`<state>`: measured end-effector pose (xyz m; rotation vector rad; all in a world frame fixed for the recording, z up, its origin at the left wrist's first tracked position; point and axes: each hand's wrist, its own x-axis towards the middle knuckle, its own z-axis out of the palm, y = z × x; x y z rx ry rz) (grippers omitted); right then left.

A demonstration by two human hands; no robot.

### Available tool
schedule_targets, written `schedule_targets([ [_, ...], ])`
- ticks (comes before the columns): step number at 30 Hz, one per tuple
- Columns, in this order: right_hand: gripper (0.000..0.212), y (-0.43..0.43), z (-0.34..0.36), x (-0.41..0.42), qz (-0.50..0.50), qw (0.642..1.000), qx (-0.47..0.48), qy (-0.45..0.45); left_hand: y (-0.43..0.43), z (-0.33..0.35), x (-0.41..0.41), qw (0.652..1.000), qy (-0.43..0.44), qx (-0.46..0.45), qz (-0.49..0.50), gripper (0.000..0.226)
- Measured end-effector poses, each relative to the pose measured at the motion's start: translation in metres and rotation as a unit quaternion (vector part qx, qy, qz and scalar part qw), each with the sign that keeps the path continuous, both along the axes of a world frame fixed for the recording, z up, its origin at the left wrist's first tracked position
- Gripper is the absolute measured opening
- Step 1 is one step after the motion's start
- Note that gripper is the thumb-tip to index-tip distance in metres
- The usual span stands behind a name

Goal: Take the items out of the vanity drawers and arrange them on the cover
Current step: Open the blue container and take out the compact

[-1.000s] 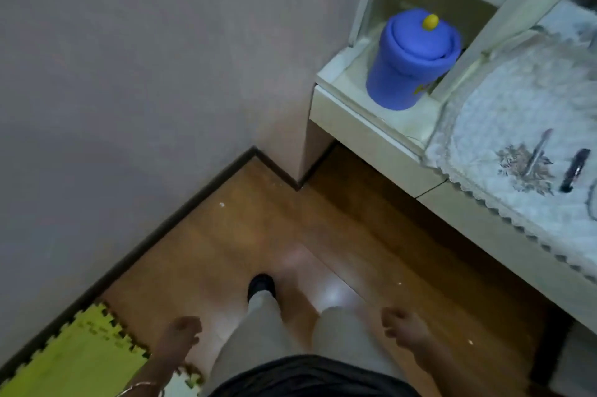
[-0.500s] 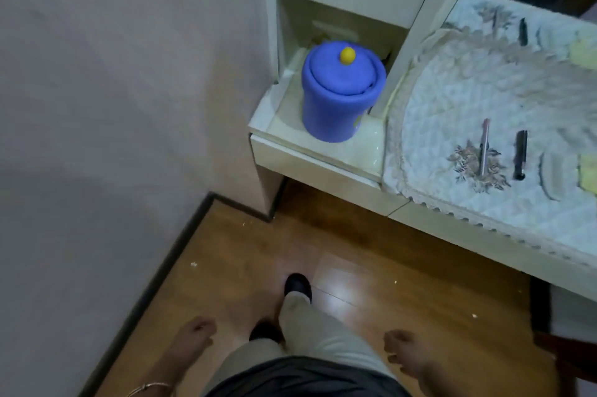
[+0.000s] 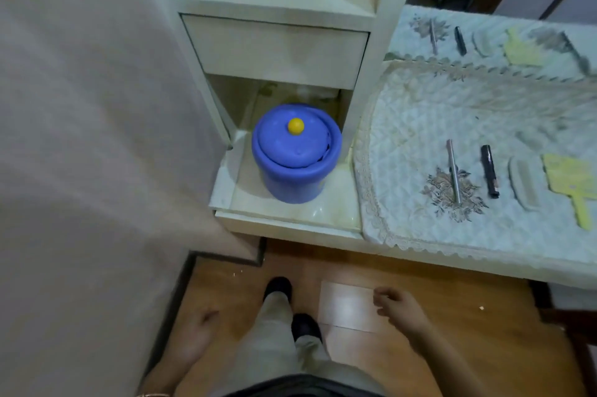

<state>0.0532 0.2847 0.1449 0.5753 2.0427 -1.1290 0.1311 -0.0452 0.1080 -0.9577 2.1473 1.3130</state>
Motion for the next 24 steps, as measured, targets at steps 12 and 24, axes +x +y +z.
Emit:
schedule_targets([
  [12, 0.014, -0.098, 0.124, -0.127, -0.043, 0.923, -0.054, 0.379, 0.014, 0.142, -0.191, 0.915, 0.358, -0.093, -0.159, 0.071],
  [24, 0.029, -0.151, 0.123, -0.172, 0.111, 0.868, 0.062, 0.480, 0.013, 0.132, -0.211, 0.894, 0.386, -0.016, -0.227, 0.098],
])
